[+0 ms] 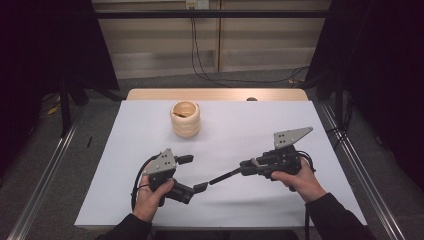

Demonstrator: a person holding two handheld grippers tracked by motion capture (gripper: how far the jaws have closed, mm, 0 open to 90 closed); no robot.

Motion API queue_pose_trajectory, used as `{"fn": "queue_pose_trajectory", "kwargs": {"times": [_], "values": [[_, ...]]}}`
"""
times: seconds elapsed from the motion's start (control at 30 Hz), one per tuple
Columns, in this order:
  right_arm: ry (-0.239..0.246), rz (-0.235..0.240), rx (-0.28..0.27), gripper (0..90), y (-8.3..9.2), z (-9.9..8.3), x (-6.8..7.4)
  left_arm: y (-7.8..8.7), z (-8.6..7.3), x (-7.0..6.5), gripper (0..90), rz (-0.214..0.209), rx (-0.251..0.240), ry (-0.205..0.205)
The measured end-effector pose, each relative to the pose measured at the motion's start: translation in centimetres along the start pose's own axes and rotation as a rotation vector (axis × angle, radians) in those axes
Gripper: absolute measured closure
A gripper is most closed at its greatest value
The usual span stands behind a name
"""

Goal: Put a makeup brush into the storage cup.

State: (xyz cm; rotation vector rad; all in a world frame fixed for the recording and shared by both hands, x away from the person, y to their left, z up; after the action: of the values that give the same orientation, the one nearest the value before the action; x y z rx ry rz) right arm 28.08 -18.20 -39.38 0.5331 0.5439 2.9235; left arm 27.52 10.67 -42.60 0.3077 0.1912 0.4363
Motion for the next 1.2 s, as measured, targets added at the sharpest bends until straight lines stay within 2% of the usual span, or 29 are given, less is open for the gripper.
{"fn": "queue_pose_trajectory", "kwargs": {"times": [0.1, 0.23, 0.47, 0.6, 0.67, 0.77, 0.87, 0.97, 1.2], "values": [[-0.012, -0.003, 0.023, 77.2, -0.1, 0.4, -0.2, 0.0, -0.2, -0.1, 2.1, 0.019, 0.004, -0.002], [-0.015, -0.004, 0.071, 77.2, -0.5, 0.8, -0.4, 0.0, -0.2, -0.2, 2.1, 0.018, -0.004, -0.011], [-0.010, -0.001, 0.158, 77.2, -1.4, 1.6, -0.5, -0.3, -0.3, -0.4, 2.4, 0.029, 0.009, -0.027], [-0.013, 0.005, 0.192, 77.2, -1.7, 2.0, -0.6, -0.4, -0.3, -0.7, 3.4, 0.015, 0.006, -0.043], [-0.012, 0.017, 0.206, 77.2, -2.0, 2.2, -0.6, -0.5, -0.3, -0.7, 3.6, 0.007, -0.002, -0.040], [-0.010, 0.024, 0.233, 77.2, -2.5, 2.5, -0.6, -0.6, -0.4, -0.7, 3.7, 0.018, 0.011, -0.043], [-0.011, 0.003, 0.268, 77.2, -3.0, 2.8, -0.7, -0.9, -0.4, -0.8, 3.9, 0.017, 0.020, -0.043], [-0.008, 0.003, 0.285, 77.2, -3.4, 3.2, -0.9, -1.0, -0.5, -0.8, 4.4, 0.008, 0.026, -0.035], [-0.012, 0.007, 0.358, 77.2, -4.3, 3.6, -1.1, -1.3, -0.5, -0.8, 5.2, 0.016, 0.041, -0.021]]}}
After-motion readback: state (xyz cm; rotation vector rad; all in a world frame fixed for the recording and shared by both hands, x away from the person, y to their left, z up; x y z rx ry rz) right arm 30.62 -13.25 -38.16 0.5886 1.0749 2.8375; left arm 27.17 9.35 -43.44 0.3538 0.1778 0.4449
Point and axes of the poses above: each handheld gripper's, and its own axes: y roughly backward along the jaws, z roughly out of its top, x roughly to its left, the point moved 3 cm from there along -y, roughly forward along the jaws, and after that the axes turned 5 degrees about z, right-handed, at the moved point
